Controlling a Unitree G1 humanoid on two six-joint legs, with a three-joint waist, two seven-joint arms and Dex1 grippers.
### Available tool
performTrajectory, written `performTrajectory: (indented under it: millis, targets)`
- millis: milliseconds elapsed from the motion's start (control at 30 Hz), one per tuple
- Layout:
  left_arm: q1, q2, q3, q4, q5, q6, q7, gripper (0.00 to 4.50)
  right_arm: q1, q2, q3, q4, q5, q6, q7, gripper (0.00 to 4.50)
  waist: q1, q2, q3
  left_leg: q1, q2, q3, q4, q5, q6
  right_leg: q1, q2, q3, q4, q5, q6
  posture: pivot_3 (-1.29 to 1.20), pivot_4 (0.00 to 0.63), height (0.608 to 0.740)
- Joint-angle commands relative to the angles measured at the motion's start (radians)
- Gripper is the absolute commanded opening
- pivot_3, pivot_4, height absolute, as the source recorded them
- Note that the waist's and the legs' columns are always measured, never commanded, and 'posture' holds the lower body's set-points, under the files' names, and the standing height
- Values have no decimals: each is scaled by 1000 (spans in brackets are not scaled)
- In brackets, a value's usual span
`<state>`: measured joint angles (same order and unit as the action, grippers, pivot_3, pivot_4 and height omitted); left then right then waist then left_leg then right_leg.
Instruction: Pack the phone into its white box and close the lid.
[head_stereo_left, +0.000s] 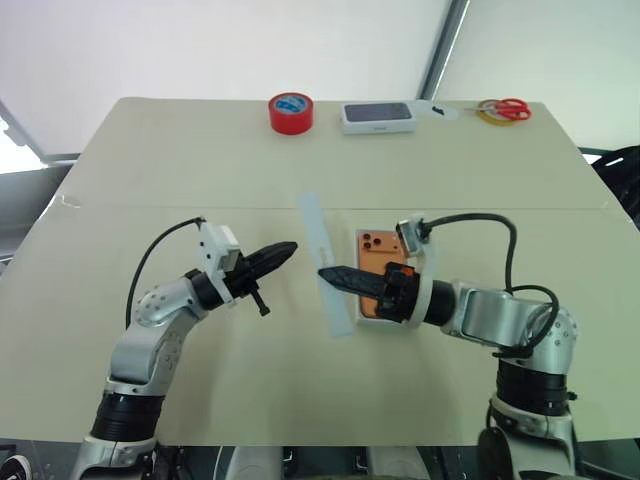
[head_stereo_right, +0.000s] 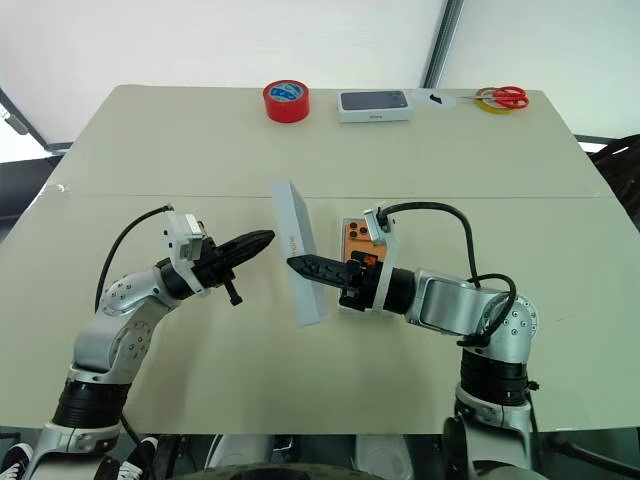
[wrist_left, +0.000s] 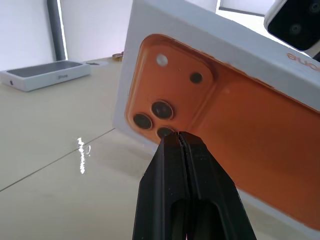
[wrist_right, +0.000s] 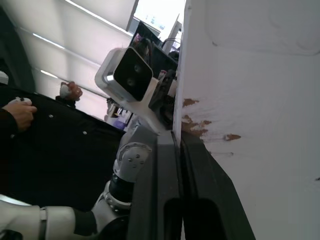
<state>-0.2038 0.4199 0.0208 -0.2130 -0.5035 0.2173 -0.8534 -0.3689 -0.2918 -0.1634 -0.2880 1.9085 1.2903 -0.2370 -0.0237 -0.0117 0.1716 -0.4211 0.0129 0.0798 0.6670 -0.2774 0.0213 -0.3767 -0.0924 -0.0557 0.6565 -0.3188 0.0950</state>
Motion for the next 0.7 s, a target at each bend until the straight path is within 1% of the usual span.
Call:
performTrajectory:
  millis: [33, 200, 267, 300, 433, 500, 600, 667, 700]
  targets:
    - [16, 5, 5, -58, -26, 15, -2, 16, -19, -28, 89, -22, 64, -110, -1, 0, 4, 0, 0, 0, 0, 0, 0, 0, 0, 0, 1, 0, 0, 0, 0, 0, 150, 730]
    - [49, -8, -26, -94, -10, 25, 18, 16, -31, -56, 155, 38, 64, -178, -37, 0, 13, 0, 0, -1, 0, 0, 1, 0, 0, 1, 0, 0, -1, 0, 0, 0, 150, 730]
    - [60, -16, -38, -97, -6, 31, 26, 16, -18, -73, 177, 76, 64, -213, -99, 0, 14, -1, 0, -1, 0, 0, 1, 0, 0, 1, 0, 0, -1, 0, 0, 0, 150, 730]
    - [66, -23, -46, -93, 4, 22, 30, 16, -13, -80, 181, 86, 64, -218, -98, 0, 13, -1, 0, -1, 0, 0, 1, 0, 0, 1, 0, 0, -1, 0, 0, 0, 150, 730]
    - [63, -45, -80, -30, 48, -6, 32, 16, -8, -111, 199, 99, 62, -260, -135, 0, 11, -1, 0, -1, 0, 0, 1, 0, 1, 1, -1, 0, -2, 0, 0, 0, 150, 730]
    - [54, -60, -101, -2, 73, -29, 28, 16, -5, -123, 198, 112, 16, -271, -127, 0, 11, 0, -1, -1, 0, 0, 1, 0, 1, 1, 0, 0, -2, 0, 0, 0, 150, 730]
    - [28, -90, -116, 46, 82, -42, 25, 16, 0, -137, 187, 140, -8, -285, -116, 0, 14, 0, -1, -1, 0, 0, 1, -1, 1, 1, 0, 0, -2, 0, 0, 0, 150, 730]
    - [10, -106, -121, 82, 87, -50, 20, 0, 8, -133, 169, 147, 32, -302, -101, 622, 15, -1, -1, 0, 0, 0, 2, -1, 1, 2, 0, 0, -2, 0, 0, 0, 150, 730]
    - [1, -113, -128, 101, 99, -63, 17, 0, 7, -145, 165, 146, 11, -297, -88, 948, 15, -1, -1, 0, 0, 0, 2, -1, 1, 2, -1, 0, -2, 0, 0, 0, 150, 730]
